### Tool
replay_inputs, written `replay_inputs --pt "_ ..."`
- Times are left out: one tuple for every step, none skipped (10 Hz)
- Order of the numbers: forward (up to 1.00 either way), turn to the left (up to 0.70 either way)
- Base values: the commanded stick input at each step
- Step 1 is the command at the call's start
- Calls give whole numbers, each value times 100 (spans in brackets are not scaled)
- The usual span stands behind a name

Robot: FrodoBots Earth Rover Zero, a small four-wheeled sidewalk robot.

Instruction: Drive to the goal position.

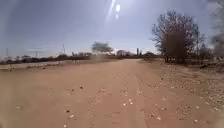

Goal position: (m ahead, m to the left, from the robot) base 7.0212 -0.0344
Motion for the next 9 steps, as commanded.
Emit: replay_inputs --pt "100 0" --pt "100 0" --pt "100 0" --pt "100 0" --pt "100 0" --pt "100 0" --pt "100 0" --pt "100 0" --pt "100 0"
